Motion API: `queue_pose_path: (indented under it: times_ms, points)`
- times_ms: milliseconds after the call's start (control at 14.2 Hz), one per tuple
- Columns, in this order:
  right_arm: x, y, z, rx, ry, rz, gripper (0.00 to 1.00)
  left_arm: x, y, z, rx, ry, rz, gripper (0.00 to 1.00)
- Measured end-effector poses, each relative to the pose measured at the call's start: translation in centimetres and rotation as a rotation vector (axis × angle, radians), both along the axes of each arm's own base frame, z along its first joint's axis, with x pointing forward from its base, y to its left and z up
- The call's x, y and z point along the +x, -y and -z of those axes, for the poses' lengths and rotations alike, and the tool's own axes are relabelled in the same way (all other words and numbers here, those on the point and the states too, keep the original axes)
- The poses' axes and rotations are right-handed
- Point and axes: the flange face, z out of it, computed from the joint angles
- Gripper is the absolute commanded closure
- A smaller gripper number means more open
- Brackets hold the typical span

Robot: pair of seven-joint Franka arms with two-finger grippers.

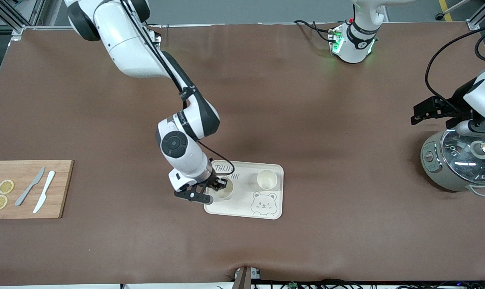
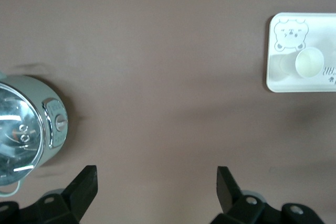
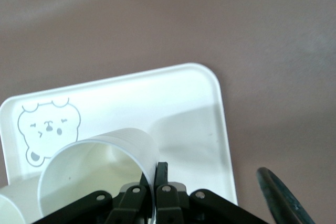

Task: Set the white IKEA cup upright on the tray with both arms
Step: 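Carry the held white cup with the right gripper onto the tray, then lower the cup beside the other cup and open the right gripper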

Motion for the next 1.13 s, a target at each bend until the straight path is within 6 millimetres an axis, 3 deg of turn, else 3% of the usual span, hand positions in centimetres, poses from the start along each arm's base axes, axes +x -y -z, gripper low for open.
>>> queue_pose_path:
  times_ms: [283,707,777,848,918,1130]
  points:
    - [-0.6,-0.6,1.7,-0.014,-0.019,-0.007,1.0,0.0,1.8,0.1,0.021,0.009,0.025,0.0]
    - [-0.7,-0.4,3.9,-0.027,-0.031,-0.004,1.0,0.2,1.2,1.0,0.042,-0.005,0.024,0.0]
    - [-0.7,-0.4,4.0,-0.026,-0.03,-0.004,0.96,0.2,1.1,1.1,0.07,-0.004,0.033,0.0]
    - [-0.6,-0.4,4.2,-0.026,-0.028,-0.004,0.61,0.3,1.0,1.2,0.105,-0.004,0.045,0.0]
    - [-0.6,-0.4,4.2,-0.025,-0.026,-0.003,0.01,0.4,1.0,1.4,0.126,-0.007,0.053,0.0]
    - [-0.5,-0.3,4.1,-0.027,-0.017,-0.005,0.0,0.8,0.9,2.2,0.141,-0.014,0.062,0.0]
